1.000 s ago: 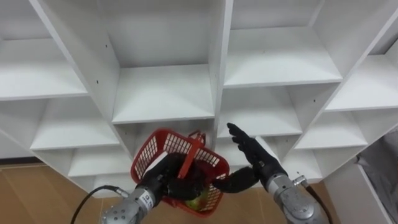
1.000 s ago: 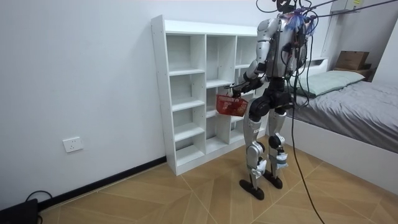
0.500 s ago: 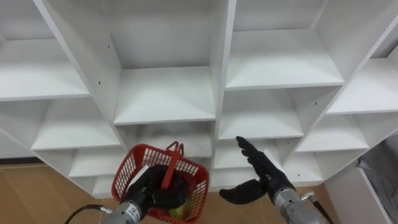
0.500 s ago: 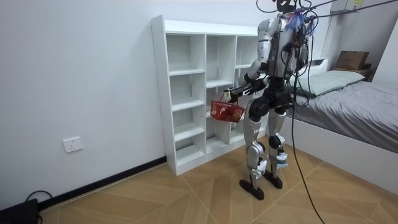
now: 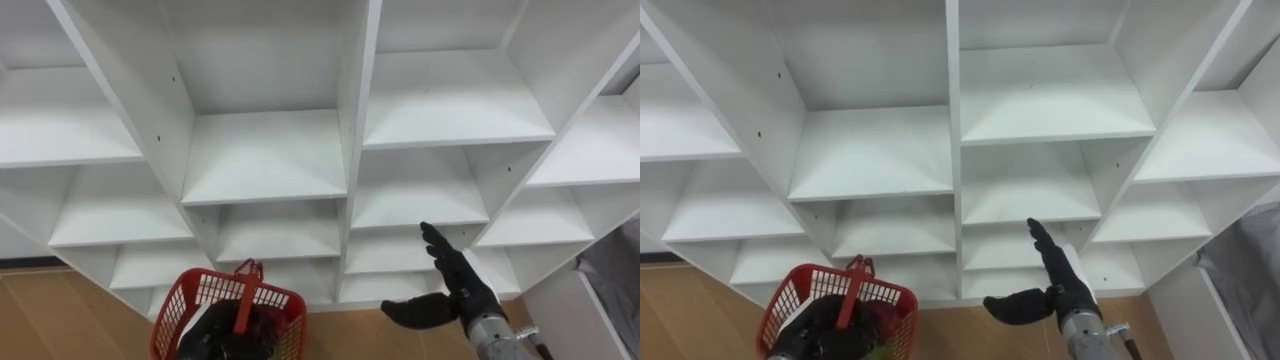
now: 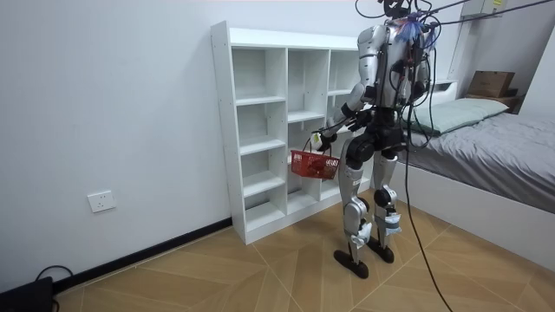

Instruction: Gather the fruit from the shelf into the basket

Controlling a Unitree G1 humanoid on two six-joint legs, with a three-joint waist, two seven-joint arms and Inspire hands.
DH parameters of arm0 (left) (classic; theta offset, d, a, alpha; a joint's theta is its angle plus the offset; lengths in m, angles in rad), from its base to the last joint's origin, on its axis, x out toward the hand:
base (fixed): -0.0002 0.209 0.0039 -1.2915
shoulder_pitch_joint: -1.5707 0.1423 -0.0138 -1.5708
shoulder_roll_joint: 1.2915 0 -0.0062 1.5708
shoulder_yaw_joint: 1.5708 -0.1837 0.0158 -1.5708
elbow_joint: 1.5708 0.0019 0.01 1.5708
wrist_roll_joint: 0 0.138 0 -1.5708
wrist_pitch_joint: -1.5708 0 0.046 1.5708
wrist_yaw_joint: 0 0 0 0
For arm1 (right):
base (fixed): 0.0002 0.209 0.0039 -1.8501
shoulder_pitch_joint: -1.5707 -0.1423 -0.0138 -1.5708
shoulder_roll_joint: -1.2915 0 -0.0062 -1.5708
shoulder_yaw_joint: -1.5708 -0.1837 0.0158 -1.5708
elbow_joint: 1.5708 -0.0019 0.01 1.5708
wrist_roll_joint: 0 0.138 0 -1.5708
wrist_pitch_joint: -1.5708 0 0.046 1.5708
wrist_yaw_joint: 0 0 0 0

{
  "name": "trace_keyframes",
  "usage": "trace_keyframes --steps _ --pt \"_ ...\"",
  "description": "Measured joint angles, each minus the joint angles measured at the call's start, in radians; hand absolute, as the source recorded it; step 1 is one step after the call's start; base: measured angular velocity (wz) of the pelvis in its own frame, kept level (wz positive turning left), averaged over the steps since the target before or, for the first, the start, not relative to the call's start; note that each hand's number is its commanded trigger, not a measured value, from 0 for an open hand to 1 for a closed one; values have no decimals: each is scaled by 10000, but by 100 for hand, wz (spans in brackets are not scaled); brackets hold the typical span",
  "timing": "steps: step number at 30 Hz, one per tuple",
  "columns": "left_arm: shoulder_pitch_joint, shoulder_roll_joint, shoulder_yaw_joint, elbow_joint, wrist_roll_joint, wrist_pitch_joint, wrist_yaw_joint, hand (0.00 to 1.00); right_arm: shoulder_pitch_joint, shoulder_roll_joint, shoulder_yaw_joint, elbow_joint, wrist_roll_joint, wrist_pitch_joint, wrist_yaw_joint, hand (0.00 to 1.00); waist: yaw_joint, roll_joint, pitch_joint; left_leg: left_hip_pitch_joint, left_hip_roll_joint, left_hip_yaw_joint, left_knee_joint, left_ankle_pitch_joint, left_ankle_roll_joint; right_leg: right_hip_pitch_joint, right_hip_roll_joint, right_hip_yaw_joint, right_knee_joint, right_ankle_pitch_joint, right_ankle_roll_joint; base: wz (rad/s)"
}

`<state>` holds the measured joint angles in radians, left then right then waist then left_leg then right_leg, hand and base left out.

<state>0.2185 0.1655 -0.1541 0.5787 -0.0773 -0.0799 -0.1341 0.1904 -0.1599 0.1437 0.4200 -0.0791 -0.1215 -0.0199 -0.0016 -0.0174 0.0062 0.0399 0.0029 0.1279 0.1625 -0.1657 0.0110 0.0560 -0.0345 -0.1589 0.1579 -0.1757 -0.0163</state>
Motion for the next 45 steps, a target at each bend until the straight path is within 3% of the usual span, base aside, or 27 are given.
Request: trace_keyframes --steps 7,14,17,27,38,45 --pt "271 -24 670 719 19 -38 125 100 106 58 -1076 1091 -122 -205 -446 0 -222 -5 -27 69 6 -165 -5 0 -1 155 21 -51 -78 -4 -2 6" --pt "334 -30 879 1414 -6 -125 425 100 226 62 -1371 2014 -5 -349 -1019 0 -228 -28 -44 92 7 -162 -13 0 -1 167 17 -76 -68 -3 -3 0" --pt "352 -30 1207 1885 -99 -303 511 100 162 61 -1367 3014 175 -737 -1098 0 -243 -95 -85 269 2 -151 -43 -3 -4 370 16 -93 -106 -12 4 1" --pt "283 -174 1493 3717 -396 -381 1327 100 155 103 -1358 6160 921 -719 -1163 0 -195 -75 -68 340 13 -107 -158 -59 -18 411 60 -67 -203 -12 7 -1" --pt "-18 -235 1556 4359 -394 -384 1466 100 64 192 -1367 6955 1252 -597 -1051 0 -205 -14 -36 390 1 -142 -159 -98 -18 441 38 -69 -225 -21 21 0" --pt "-44 -376 1768 5033 -391 -372 1457 100 -121 409 -1469 7551 1302 -327 -990 0 -188 -54 -32 468 -6 -146 -159 -98 -18 513 33 -28 -230 -46 35 0"
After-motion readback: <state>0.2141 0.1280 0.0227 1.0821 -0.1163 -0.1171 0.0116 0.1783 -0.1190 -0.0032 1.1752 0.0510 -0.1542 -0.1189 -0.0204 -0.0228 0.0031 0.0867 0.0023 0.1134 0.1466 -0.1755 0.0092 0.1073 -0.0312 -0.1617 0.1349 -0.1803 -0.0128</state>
